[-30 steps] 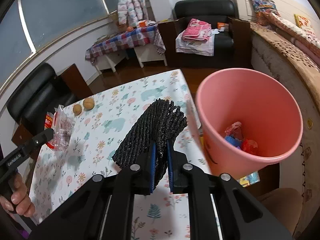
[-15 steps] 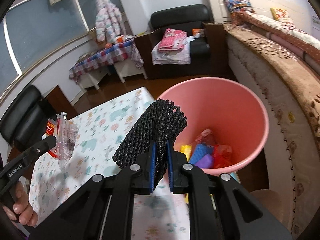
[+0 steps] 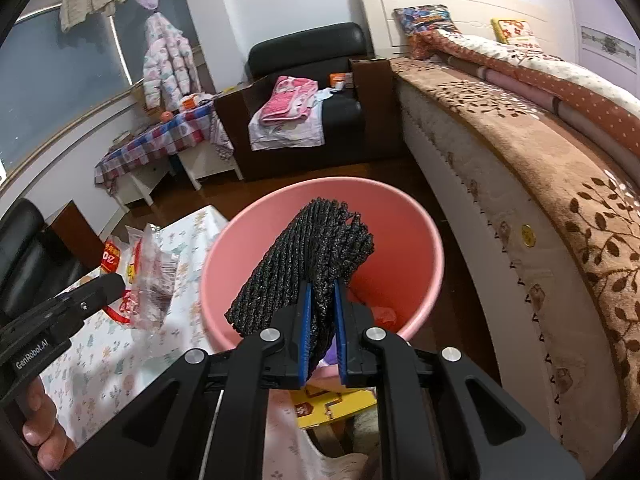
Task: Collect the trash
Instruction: 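Carry the snack bag and black net over the pink bucket and open both tools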
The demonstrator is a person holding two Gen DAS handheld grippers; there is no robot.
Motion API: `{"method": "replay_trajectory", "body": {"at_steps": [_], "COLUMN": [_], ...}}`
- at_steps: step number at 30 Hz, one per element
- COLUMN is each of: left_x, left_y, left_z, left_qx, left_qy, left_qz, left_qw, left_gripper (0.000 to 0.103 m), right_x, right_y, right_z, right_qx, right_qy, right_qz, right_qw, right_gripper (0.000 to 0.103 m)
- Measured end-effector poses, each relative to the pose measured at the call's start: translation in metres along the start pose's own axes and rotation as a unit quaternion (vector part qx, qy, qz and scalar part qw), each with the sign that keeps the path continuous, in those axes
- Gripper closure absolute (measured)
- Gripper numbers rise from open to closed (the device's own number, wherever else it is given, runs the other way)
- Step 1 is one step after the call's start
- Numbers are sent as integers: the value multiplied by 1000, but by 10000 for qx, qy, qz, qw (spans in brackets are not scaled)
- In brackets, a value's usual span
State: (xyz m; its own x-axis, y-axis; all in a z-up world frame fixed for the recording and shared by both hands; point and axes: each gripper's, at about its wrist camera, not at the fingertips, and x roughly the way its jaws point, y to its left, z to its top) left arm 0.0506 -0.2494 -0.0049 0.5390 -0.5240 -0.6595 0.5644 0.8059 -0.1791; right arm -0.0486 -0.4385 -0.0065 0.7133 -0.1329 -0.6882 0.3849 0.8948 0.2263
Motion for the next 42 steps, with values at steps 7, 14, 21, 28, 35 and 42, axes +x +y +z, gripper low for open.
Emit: {"method": "replay_trajectory", "body": {"at_steps": [7,14,21,28,35,42], "left_x": [35,64,79,81,82,85], "left_y": [-19,-25,-30,-32,-32,-31], "left_z": [7,7,7,7,8,11], "left_qx": [103,70,100,120,130,134], "left_qy": [219,466,556,537,530,521], "left_qz": [84,171,247,273,286,288], "left_qw": [9997,9987,9981,9981,9981,9981], "left_gripper": [86,86,85,84,84,78], "right_x": [10,20,27,30,32,34], "right_y": [-15,-18,-15,-10,-8,-8], "right_z": [2,2,2,1,2,2], "right_qx": [33,-85,-156,-242,-292,-262], "right_qy": [50,124,176,206,220,276], "right_qz": [-135,-212,-247,-276,-301,-304], "right_qw": [9999,9997,9994,9991,9989,9988], "right_gripper": [92,92,92,92,92,91]}}
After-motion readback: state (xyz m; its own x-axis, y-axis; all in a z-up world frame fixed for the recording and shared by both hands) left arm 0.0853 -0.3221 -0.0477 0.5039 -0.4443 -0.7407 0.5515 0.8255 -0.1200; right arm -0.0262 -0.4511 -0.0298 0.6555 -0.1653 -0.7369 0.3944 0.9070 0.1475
